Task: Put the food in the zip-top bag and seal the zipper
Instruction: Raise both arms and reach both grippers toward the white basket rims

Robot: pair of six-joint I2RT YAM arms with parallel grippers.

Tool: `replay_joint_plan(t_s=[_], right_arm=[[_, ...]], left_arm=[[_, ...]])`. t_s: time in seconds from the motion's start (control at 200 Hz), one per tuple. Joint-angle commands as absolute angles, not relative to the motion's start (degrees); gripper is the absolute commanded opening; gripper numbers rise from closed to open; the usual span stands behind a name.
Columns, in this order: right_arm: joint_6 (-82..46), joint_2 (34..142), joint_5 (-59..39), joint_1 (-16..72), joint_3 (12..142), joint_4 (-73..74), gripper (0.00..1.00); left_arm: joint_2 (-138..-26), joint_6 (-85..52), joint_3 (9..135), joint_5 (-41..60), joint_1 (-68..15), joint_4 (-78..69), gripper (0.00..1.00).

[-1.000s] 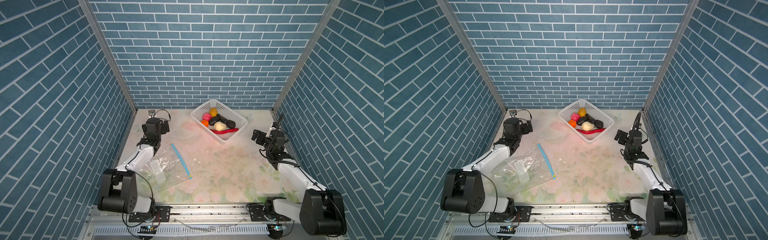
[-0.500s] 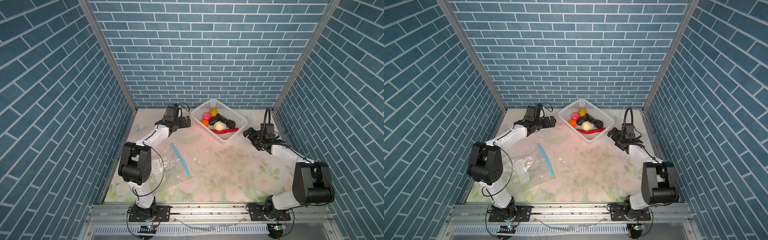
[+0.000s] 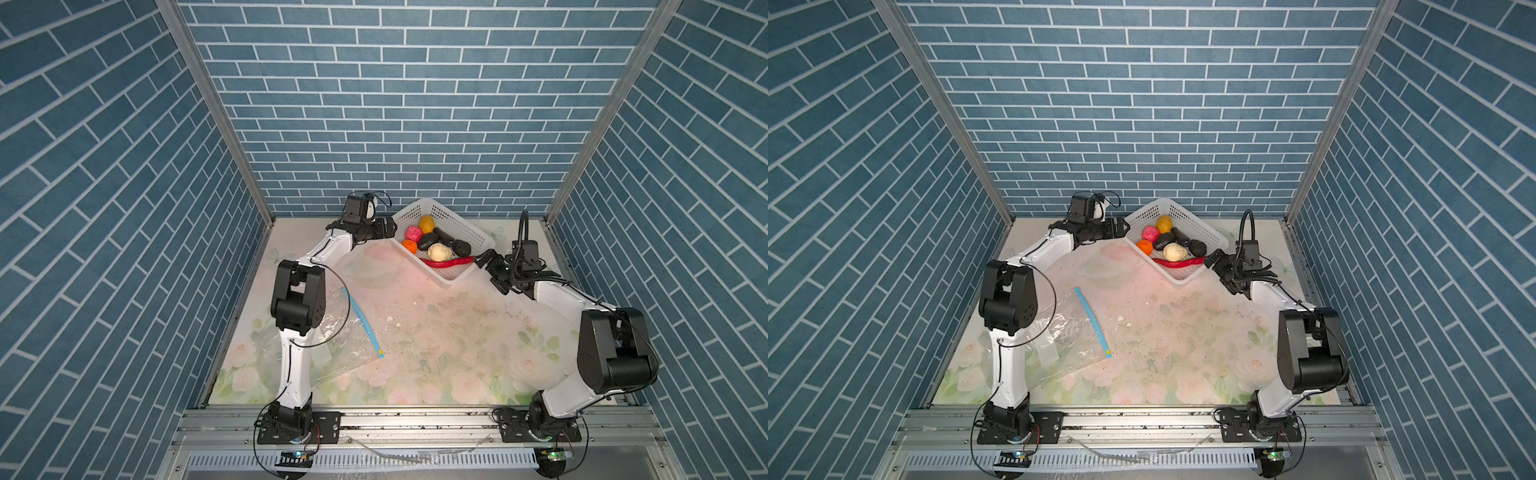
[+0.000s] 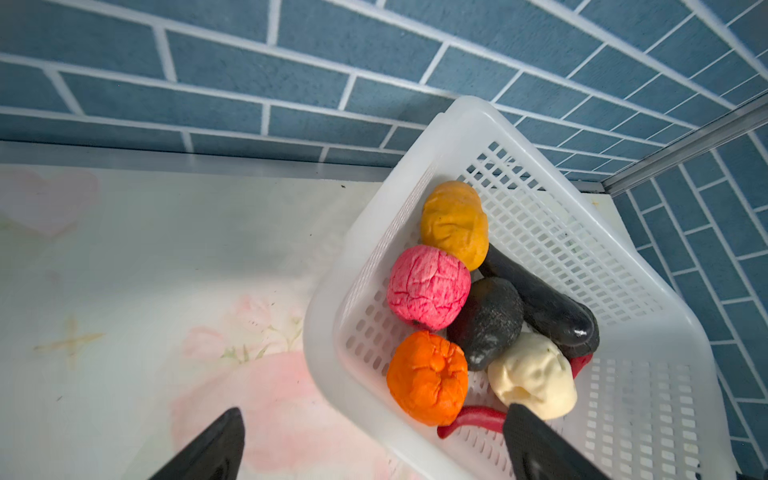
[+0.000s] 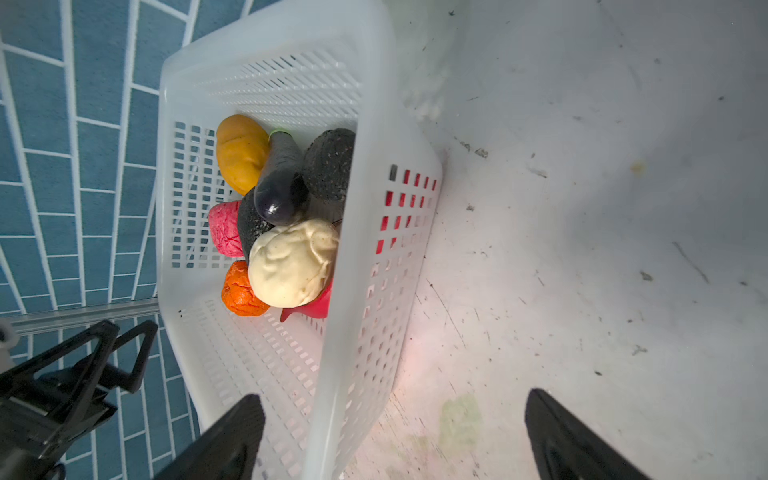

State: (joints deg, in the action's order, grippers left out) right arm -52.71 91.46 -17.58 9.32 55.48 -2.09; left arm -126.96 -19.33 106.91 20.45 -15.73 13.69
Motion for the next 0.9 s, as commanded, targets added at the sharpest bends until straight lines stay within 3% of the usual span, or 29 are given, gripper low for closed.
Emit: replay_joint_plan(t_s=[0.0, 0.32, 0.895], right_arm=[[-53.3, 93.3, -18.7, 10.3, 58.9, -0.8, 0.99], [-53.3, 95.8, -17.3, 12.1, 61.4, -1.5, 0.99], [-49.2, 103.4, -13.4, 12.6, 75.3, -10.3, 0.99]], left_arm=[[-131.9, -19.9, 114.2, 23.9, -15.6, 16.4, 0.99], [-142.0, -20.4, 128.6, 25.5, -15.7, 20.6, 0.98], [-131.7, -20.8, 113.2, 29.9, -18.2, 12.8, 0.86]])
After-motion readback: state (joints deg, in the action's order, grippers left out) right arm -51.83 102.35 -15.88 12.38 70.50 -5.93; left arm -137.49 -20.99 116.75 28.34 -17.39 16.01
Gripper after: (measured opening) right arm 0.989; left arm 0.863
